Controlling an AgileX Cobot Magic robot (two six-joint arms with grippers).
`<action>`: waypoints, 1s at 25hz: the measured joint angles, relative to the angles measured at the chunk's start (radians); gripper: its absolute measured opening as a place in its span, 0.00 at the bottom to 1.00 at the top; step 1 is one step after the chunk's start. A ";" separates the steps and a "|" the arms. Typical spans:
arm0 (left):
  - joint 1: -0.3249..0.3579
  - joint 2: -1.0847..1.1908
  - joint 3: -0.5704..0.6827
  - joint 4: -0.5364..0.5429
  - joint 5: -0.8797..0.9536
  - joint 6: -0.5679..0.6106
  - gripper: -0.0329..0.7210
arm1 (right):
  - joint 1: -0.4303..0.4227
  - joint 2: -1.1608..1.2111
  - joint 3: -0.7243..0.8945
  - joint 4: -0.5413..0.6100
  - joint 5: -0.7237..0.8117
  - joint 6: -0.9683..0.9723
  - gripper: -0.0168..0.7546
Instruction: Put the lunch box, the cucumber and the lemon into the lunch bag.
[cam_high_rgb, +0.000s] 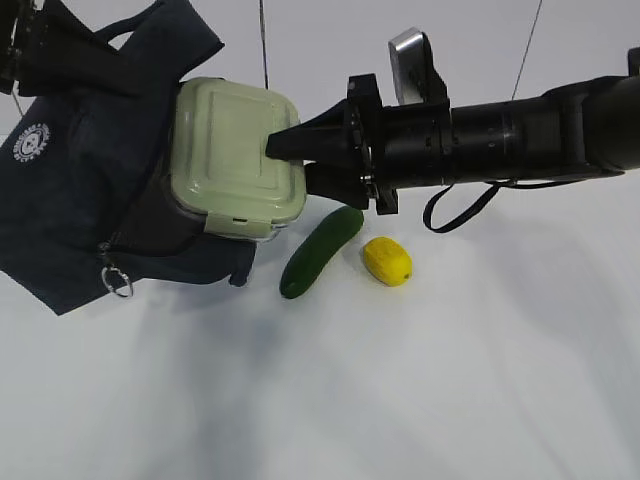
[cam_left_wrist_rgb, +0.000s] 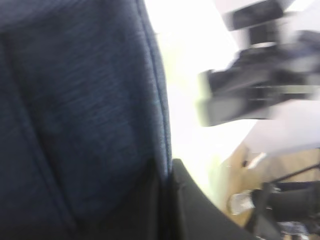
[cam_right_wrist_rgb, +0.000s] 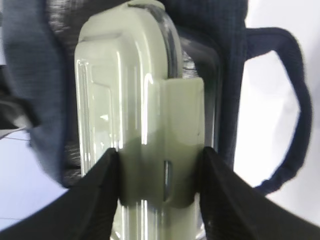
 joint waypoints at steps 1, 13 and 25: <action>0.000 -0.002 0.000 -0.016 0.004 0.000 0.04 | 0.000 0.009 0.000 0.000 -0.003 0.007 0.47; 0.000 0.023 -0.004 -0.140 0.009 0.002 0.04 | 0.049 0.030 -0.086 0.001 -0.047 0.028 0.47; 0.000 0.109 -0.004 -0.182 0.009 0.023 0.04 | 0.134 0.143 -0.156 0.010 -0.165 0.032 0.47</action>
